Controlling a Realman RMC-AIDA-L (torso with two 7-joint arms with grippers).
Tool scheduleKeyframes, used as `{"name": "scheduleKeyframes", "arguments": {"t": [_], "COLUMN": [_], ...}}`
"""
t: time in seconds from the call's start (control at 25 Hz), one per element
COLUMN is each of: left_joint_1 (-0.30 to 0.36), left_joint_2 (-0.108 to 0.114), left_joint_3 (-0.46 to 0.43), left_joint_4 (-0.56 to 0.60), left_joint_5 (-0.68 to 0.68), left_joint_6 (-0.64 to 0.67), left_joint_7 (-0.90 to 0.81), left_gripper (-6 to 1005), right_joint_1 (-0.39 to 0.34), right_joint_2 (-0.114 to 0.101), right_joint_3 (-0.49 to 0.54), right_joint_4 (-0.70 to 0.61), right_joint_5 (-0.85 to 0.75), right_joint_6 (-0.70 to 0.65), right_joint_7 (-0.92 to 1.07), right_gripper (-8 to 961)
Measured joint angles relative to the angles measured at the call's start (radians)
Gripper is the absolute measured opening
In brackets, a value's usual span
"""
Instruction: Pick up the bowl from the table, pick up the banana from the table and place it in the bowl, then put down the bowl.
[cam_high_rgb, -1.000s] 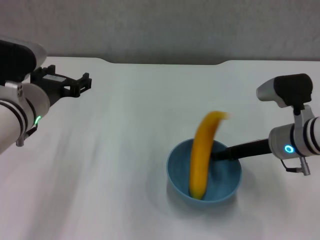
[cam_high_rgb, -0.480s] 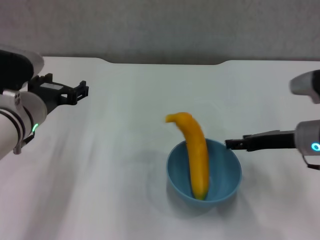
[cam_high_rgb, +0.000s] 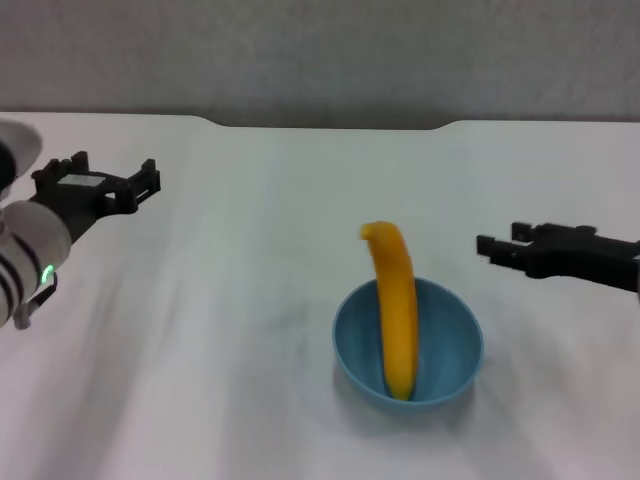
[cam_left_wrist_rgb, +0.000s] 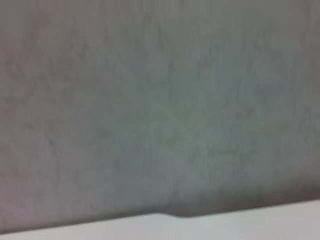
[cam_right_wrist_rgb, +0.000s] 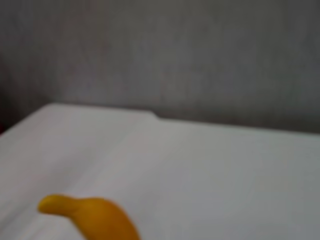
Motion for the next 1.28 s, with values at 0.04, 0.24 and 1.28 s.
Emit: {"name": "scheduleKeyframes", "arguments": {"t": [0.04, 0.24, 1.28], "left_joint_1": [0.013, 0.063, -0.137], "left_joint_2": [0.0, 0.0, 0.003], "left_joint_3": [0.002, 0.007, -0.083], "left_joint_4": [0.007, 0.094, 0.847], "left_joint_5": [0.0, 0.0, -0.001], "left_joint_6": [-0.036, -0.262, -0.951], "left_joint_7": [-0.003, -0.022, -0.296], "left_gripper": [876, 876, 876], "right_joint_1": [-0.016, -0.053, -0.048], "right_joint_2": [0.0, 0.001, 0.01], "right_joint_3": [0.0, 0.003, 0.009], "right_joint_4": [0.007, 0.09, 0.653], "right_joint_5": [0.045, 0.267, 1.154], "right_joint_6": [-0.008, -0.041, 0.28], "right_joint_7": [-0.048, -0.297, -1.153], "right_gripper": [658, 655, 651]}}
